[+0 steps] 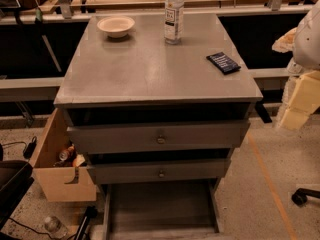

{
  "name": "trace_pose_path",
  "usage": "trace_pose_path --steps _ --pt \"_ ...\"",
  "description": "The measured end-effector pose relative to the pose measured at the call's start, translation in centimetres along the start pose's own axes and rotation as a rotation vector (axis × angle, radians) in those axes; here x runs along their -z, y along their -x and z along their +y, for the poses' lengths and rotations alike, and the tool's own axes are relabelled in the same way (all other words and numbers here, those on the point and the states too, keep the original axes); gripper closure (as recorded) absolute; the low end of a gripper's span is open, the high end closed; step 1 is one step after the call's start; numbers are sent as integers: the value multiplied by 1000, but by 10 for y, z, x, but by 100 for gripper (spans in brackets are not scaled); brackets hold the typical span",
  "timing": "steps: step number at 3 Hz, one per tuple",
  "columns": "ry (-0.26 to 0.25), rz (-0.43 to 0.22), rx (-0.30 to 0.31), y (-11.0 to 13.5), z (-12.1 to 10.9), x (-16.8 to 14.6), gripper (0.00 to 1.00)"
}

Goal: Place rxbar blueberry into bottom drawer

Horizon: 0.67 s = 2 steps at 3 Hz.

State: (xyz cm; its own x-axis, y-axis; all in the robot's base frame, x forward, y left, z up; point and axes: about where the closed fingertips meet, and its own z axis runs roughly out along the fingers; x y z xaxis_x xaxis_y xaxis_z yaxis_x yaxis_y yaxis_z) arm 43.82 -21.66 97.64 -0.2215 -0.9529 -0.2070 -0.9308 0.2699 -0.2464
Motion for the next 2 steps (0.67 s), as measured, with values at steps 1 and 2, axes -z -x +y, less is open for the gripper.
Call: trace_pose_path --steps 1,2 --pt "-20 -9 -12 2 -2 2 0" --pt "-64 -102 -143 -7 -25 -9 0"
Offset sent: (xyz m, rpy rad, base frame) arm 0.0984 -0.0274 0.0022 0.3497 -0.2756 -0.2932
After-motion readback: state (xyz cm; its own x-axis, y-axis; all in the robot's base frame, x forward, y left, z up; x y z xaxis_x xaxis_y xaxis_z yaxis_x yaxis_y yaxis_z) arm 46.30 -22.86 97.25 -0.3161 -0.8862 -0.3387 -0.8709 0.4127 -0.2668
